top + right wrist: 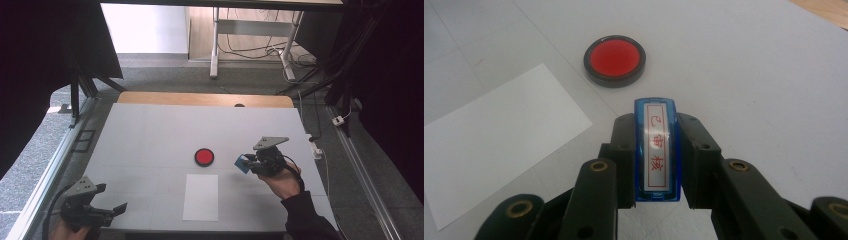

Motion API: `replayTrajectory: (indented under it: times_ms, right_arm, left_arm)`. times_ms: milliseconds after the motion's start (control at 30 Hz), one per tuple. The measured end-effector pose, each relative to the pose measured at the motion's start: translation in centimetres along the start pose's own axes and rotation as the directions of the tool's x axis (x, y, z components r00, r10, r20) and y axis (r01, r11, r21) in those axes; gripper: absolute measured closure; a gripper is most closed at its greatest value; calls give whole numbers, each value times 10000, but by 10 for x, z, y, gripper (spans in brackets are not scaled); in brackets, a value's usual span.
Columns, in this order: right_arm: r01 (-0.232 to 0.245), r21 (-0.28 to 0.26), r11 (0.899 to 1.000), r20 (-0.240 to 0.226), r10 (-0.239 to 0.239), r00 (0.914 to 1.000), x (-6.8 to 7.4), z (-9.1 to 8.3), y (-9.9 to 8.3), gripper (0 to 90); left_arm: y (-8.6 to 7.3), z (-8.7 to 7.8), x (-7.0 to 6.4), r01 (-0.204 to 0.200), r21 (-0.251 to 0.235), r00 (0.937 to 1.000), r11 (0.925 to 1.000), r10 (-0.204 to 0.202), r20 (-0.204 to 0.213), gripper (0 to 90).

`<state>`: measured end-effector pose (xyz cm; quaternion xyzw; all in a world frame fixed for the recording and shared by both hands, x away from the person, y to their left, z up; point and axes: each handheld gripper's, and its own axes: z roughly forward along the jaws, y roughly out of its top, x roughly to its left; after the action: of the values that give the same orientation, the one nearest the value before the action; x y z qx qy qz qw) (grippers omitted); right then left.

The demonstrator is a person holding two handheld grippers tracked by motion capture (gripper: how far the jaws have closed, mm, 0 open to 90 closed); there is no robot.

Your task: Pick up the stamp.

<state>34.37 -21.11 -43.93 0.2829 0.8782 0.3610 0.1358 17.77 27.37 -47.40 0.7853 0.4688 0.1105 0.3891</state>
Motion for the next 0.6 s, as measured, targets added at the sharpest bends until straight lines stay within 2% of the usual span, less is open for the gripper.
replayTrajectory:
  times_ms: [200, 333, 600]
  right_arm:
    - [40, -255, 9997, -323, -48, 9995, 6, -2, 4, 714]
    - [-29, -383, 9993, -544, 8, 9985, 11, -3, 7, 714]
    - [421, -535, 9977, -681, -457, 9966, 21, -6, 12, 714]
  left_arm:
    - [-1, -1, 3, 92, -83, 9994, 9999, -89, 330, 0]
    - [0, -1, 4, 102, -86, 9991, 9999, -98, 408, 0]
    - [0, -1, 3, 63, -63, 9991, 10000, -61, 408, 0]
